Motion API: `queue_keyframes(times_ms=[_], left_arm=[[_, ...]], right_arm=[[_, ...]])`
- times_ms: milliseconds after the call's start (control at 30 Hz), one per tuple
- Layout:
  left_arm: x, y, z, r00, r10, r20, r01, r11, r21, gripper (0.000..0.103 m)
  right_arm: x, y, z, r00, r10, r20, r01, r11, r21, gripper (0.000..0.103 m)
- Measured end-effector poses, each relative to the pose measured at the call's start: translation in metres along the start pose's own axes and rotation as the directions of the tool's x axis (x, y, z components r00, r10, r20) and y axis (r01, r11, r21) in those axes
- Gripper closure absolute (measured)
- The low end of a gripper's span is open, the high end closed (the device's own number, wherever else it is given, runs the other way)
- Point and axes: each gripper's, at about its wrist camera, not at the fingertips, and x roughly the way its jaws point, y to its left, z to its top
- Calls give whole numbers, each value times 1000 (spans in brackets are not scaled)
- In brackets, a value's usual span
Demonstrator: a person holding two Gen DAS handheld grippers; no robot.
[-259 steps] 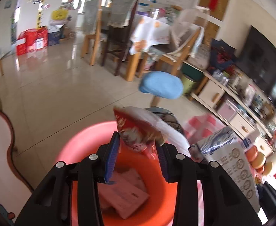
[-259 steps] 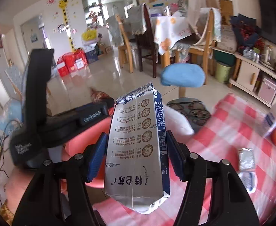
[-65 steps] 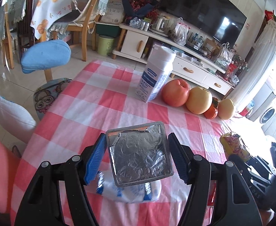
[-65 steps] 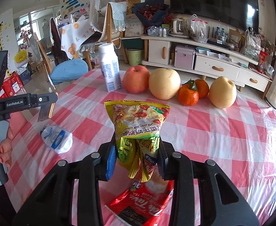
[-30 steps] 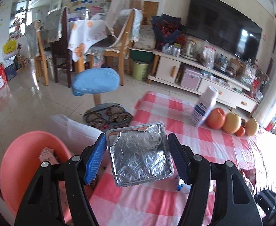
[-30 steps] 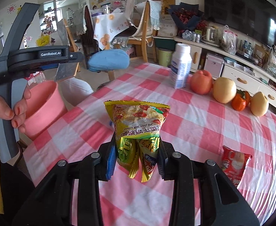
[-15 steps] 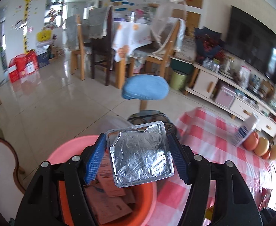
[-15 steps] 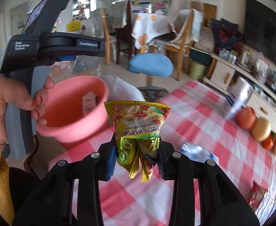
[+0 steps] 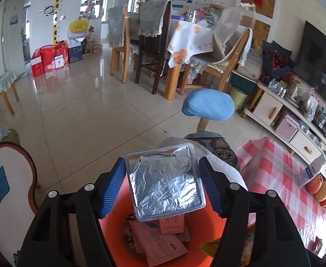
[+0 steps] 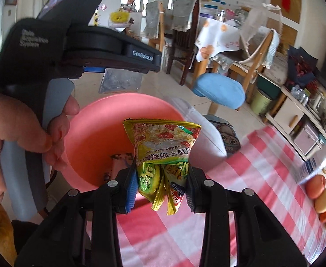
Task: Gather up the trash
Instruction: 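Open both tools to drop the foil tray and yellow packet into the bucket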
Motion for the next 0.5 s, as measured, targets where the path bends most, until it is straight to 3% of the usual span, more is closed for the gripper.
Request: queue_keyframes(times_ms=[67,167,500], left_arm=[[4,5,0,1000,10,-5,-10,1000,-6,33],[6,5,-1,1000,18,-5,-18,1000,-6,23],[-2,-41,-11,998,-13,60,5,990,144,15]], right_arm=[[7,2,1,1000,8,-6,-8,1000,-1,58],[7,-1,-3,1000,3,7,-3,999,32,29],[-33,-34,-26,996,-78,41,70,981,180,12]])
